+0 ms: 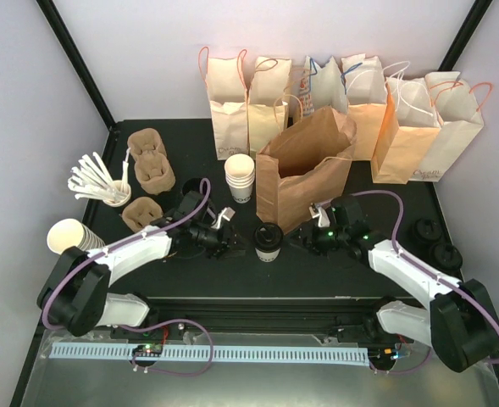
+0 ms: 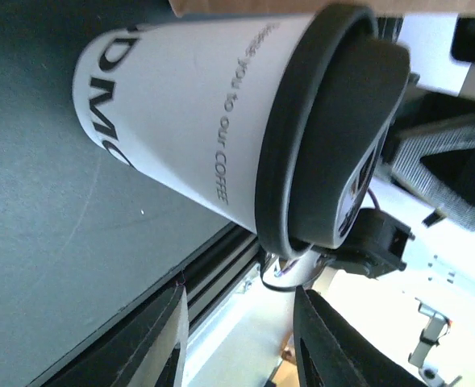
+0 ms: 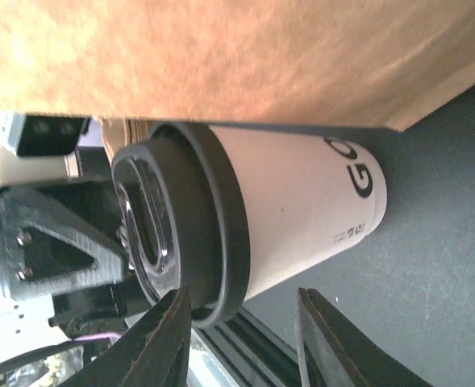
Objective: Pack the takeout coffee
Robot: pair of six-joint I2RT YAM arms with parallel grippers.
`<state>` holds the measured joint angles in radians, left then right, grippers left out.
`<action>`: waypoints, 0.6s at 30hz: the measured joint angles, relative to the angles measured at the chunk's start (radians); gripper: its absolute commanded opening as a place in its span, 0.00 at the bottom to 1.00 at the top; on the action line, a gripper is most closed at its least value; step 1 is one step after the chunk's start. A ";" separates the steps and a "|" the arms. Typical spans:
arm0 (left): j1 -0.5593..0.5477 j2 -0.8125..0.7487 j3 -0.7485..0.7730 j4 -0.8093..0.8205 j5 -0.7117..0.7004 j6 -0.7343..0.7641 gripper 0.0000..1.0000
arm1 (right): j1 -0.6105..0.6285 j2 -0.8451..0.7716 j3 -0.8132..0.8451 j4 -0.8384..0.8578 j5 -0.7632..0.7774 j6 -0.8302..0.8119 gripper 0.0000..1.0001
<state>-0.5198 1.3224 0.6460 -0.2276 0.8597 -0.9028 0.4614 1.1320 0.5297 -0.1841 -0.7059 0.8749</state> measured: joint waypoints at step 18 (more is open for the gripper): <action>-0.048 0.055 -0.047 0.211 0.001 -0.149 0.27 | -0.026 0.148 0.067 0.070 -0.001 -0.036 0.28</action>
<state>-0.5674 1.3769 0.5995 -0.0170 0.8608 -1.0515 0.4358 1.2797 0.5964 -0.1143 -0.7071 0.8391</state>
